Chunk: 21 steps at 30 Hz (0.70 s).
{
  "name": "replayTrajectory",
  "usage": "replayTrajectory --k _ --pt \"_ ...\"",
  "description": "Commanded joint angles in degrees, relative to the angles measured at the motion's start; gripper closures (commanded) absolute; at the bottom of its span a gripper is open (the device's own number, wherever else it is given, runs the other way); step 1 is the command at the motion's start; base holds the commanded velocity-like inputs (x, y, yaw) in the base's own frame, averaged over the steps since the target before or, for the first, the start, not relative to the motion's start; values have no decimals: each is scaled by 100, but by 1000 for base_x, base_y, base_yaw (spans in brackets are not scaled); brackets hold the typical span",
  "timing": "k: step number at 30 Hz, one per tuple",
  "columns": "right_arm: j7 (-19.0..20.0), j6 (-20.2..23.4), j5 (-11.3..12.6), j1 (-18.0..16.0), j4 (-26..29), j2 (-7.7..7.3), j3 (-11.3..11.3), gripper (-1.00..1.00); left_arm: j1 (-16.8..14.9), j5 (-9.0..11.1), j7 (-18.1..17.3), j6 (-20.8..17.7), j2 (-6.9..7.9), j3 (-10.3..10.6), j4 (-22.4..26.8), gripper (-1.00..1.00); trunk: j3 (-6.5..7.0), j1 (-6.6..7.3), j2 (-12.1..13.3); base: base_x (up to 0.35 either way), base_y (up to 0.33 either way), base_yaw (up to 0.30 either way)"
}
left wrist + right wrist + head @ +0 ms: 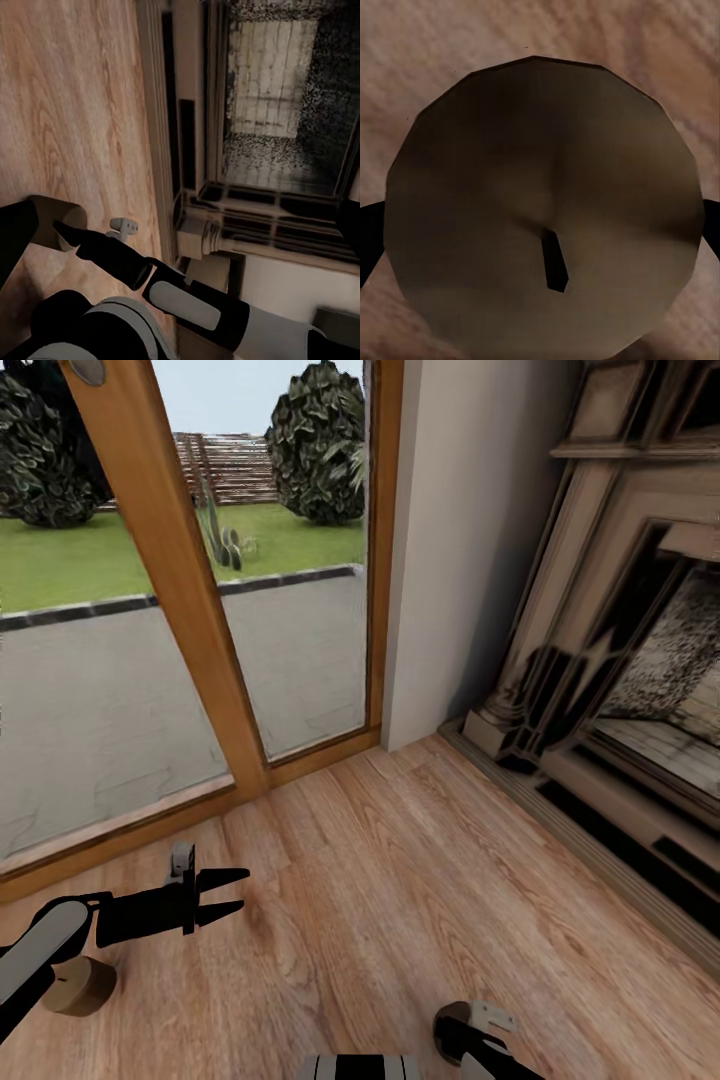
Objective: Place each of the two pumpkins and all three candles from the living room inside a cabinet in the living room (use any cabinet), then make sure every cabinet is closed, and position the cauldron so it is next to a table in the living room.
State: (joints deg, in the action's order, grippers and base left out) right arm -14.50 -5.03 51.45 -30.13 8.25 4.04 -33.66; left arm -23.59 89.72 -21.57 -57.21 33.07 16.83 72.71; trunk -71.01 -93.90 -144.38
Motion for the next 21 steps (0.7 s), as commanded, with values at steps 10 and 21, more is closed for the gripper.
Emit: replayTrajectory --k 10,21 --pt "13 -53 71 -3 69 -8 -44 100 -5 -42 -49 0 -3 13 -12 -100 218 27 12 0 0 0" --pt "17 -66 75 -2 72 -10 -36 100 -5 -42 -49 0 -3 13 -28 -100 462 55 27 0 0 0"
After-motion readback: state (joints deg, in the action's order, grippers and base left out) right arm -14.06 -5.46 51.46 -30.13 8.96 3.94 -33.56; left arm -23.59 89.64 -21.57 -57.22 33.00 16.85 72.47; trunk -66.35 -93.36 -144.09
